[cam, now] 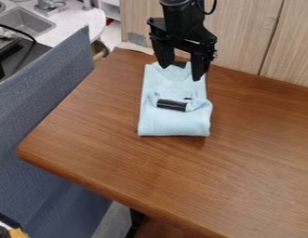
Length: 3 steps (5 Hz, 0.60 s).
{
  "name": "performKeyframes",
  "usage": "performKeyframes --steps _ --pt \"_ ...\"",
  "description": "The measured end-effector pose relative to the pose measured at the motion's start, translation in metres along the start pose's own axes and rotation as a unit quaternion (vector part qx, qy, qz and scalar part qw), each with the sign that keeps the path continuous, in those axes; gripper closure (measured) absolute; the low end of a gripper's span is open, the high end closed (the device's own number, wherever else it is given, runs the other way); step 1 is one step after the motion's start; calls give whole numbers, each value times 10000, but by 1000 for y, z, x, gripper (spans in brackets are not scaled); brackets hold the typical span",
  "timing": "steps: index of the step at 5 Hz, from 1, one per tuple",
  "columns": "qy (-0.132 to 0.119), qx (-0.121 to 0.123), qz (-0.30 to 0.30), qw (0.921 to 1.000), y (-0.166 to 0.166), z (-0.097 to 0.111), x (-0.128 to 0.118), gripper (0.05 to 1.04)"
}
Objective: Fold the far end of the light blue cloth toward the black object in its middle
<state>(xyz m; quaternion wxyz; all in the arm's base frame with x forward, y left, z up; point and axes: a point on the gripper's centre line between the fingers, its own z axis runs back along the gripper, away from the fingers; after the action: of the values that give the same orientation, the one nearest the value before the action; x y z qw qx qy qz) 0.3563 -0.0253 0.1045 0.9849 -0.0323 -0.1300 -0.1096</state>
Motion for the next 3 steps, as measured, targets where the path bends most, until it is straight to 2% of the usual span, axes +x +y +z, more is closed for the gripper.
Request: performKeyframes --steps 1,3 --pt "191 -54 29 9998 0 -12 -5 83" --pt "360 -117 169 9991 20 -34 25 83"
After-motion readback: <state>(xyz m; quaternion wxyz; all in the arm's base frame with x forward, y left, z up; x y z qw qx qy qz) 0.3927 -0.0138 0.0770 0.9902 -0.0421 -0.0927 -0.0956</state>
